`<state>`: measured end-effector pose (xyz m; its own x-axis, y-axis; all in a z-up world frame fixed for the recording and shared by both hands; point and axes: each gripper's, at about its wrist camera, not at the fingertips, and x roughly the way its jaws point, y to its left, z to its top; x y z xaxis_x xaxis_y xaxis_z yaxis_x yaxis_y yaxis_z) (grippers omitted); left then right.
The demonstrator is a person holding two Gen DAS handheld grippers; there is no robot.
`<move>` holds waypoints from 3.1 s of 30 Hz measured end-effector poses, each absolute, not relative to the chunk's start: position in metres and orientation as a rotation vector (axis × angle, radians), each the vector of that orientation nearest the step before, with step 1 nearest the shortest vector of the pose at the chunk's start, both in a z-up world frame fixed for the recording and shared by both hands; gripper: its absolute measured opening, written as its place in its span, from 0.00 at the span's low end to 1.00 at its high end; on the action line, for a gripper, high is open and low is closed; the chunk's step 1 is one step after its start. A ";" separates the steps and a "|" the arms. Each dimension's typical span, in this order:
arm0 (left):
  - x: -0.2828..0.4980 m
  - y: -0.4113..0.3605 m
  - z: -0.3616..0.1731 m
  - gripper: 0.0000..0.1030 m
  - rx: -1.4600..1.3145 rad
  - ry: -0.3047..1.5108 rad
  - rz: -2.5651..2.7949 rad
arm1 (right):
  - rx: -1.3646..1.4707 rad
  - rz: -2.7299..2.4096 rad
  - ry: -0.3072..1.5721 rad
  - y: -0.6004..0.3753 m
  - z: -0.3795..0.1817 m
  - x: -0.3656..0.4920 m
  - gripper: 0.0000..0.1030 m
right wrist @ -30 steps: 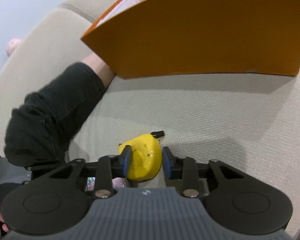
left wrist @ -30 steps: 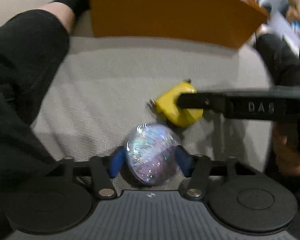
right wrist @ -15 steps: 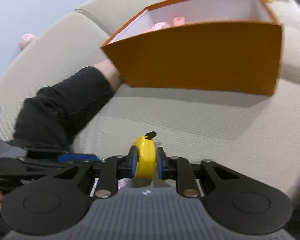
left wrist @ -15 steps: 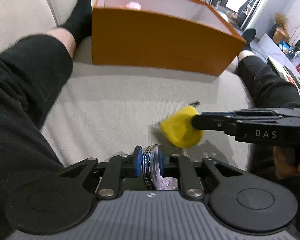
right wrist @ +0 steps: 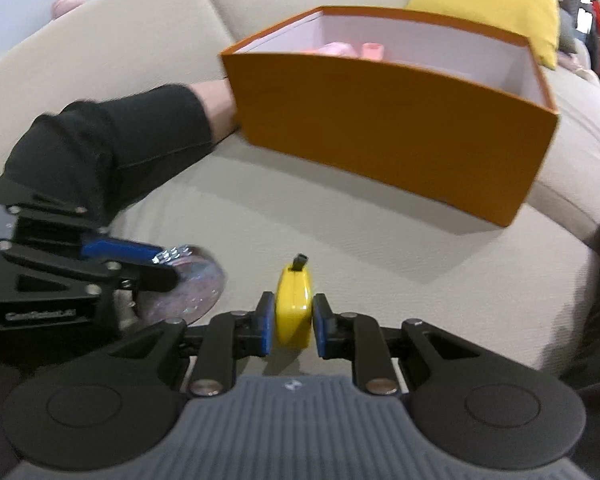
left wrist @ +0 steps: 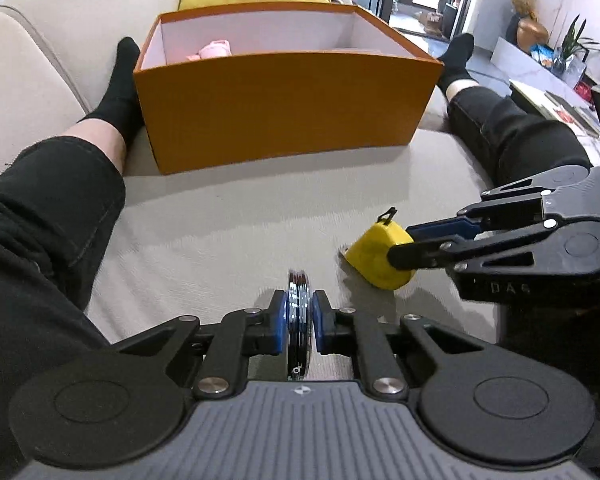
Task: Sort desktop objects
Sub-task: 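Grasp the glittery compact with the left gripper while the right grasps the yellow tape measure, then carry the compact and tape measure over the orange box, then release the tape measure with the right gripper while the left lowers the compact into the box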
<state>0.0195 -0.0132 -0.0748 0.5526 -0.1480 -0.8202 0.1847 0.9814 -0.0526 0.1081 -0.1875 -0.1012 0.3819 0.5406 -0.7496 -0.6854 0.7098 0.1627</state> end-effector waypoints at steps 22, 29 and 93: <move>0.044 0.009 -0.043 0.14 -0.128 0.940 -0.261 | -0.064 0.825 0.887 -0.210 -0.064 0.138 0.21; 0.083 0.015 0.013 0.14 -0.110 0.832 -0.326 | -0.063 0.853 0.787 -0.238 0.011 0.178 0.21; 0.367 -0.002 -0.053 0.14 -0.276 1.037 -0.463 | -0.528 0.702 0.896 -0.147 -0.017 0.388 0.36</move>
